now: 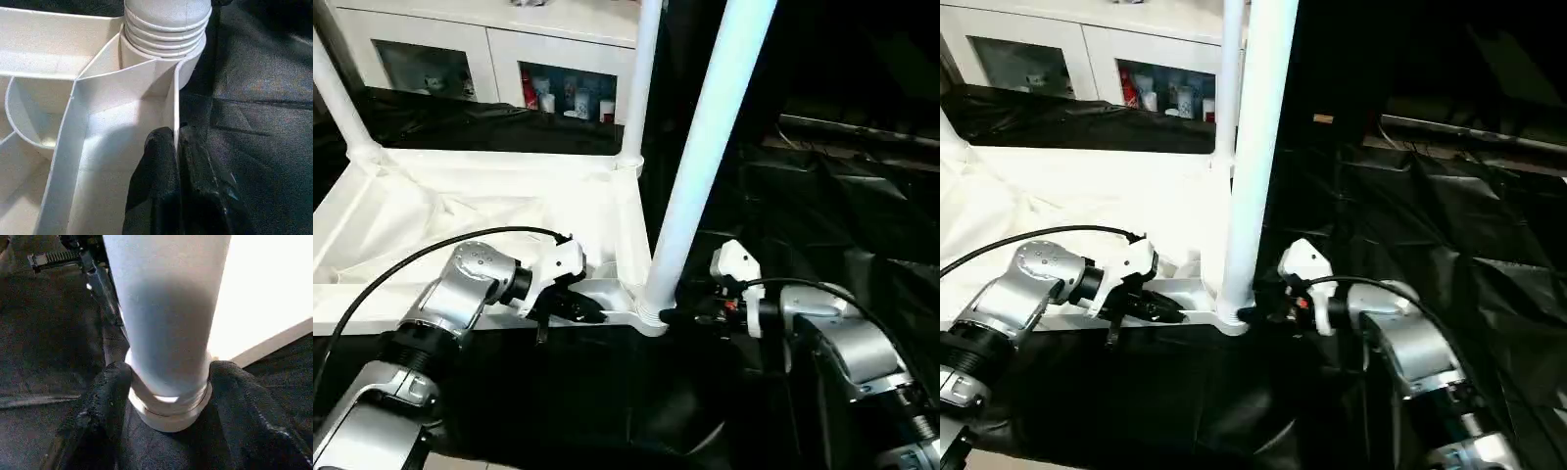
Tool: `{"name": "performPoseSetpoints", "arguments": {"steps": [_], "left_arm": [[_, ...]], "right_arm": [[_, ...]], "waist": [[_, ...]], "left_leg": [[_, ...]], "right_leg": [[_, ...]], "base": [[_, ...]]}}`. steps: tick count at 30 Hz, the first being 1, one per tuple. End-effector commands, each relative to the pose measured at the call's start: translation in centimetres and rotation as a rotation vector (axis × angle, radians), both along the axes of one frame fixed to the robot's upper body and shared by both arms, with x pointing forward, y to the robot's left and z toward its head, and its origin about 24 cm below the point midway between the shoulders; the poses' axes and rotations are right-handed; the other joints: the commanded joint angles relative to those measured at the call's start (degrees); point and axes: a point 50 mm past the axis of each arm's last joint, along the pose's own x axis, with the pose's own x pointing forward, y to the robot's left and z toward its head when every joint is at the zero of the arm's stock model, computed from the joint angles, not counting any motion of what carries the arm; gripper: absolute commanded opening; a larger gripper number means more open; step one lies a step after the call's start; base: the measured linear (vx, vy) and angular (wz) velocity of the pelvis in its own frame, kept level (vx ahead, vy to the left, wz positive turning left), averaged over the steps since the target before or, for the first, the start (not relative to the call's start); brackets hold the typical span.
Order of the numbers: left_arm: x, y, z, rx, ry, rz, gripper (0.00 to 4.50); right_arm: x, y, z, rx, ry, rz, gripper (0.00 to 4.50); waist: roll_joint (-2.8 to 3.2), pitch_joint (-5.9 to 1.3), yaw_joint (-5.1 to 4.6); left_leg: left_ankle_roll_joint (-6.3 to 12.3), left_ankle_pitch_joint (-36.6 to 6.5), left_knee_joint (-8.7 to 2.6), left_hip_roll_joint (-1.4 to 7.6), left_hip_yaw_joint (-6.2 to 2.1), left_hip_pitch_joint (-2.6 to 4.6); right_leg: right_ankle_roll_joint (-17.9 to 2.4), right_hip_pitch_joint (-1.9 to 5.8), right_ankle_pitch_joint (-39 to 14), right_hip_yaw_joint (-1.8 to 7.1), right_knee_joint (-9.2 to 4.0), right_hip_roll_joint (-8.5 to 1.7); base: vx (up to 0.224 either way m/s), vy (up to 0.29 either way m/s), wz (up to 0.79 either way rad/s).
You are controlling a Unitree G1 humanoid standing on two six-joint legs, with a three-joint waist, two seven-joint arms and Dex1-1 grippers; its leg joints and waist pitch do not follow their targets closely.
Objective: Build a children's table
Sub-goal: Rotate leg to tighten
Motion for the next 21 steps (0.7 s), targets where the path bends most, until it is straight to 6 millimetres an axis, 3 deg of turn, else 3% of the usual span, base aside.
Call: {"name": "performPoseSetpoints", "arguments": {"steps": [1,4,5,10,19,20,21], "left_arm": [[-0.54,-2.01,-0.30,-0.027,0.015,-0.072,0.00],[-0.57,-2.09,-0.29,-0.028,0.012,-0.075,0.00],[-0.59,-2.05,-0.33,-0.027,0.010,-0.073,0.00],[-0.62,-1.89,-0.38,-0.025,0.006,-0.065,0.00],[-0.72,-1.66,-0.54,-0.021,0.003,-0.050,0.00],[-0.79,-1.34,-0.68,-0.016,-0.002,-0.042,0.00],[-0.79,-1.34,-0.68,-0.016,-0.002,-0.042,0.00]], "right_arm": [[-0.42,1.87,-0.31,0.027,0.017,0.079,3.13],[-0.28,2.21,-0.52,0.002,-0.022,0.072,3.32],[-0.32,2.28,-0.62,-0.004,-0.027,0.073,3.32],[-0.38,2.24,-0.63,0.003,-0.003,0.080,3.32],[-0.31,1.79,-0.78,-0.016,0.002,0.094,2.78],[-0.42,1.83,-1.02,-0.025,0.000,0.095,2.62],[-0.42,1.83,-1.02,-0.025,0.000,0.095,2.62]], "waist": [[0.54,-3.33,0.25],[0.52,-3.37,0.38],[0.13,-3.31,0.46],[0.25,-3.21,0.79],[0.14,-3.37,1.05],[-0.32,-3.34,1.00],[-0.32,-3.34,1.00]], "left_leg": [[2.01,-6.4,-3.27,1.29,0.05,0.40],[2.20,-5.8,-3.19,1.32,0.10,0.50],[2.22,-5.9,-3.20,1.30,0.20,0.51],[1.90,-7.0,-3.32,1.34,0.14,0.48],[2.41,-5.4,-3.09,1.26,0.15,0.35],[2.65,-5.2,-3.08,1.27,0.22,0.35],[2.65,-5.2,-3.08,1.27,0.22,0.35]], "right_leg": [[-14.3,2.55,2.5,2.03,-2.98,-3.34],[-14.9,2.47,3.6,2.00,-2.84,-3.37],[-14.8,2.48,3.0,2.01,-2.95,-3.34],[-13.8,2.50,0.6,2.07,-3.04,-3.44],[-13.8,2.66,2.7,2.07,-2.77,-3.43],[-13.8,2.60,2.5,2.05,-2.80,-3.37],[-13.8,2.60,2.5,2.05,-2.80,-3.37]], "base": [[0.000,0.000,0.00],[0.000,0.000,0.00],[0.000,0.000,0.00],[0.000,0.000,0.00],[0.000,0.000,0.00],[0.000,0.000,0.00],[0.000,0.000,0.00]]}}
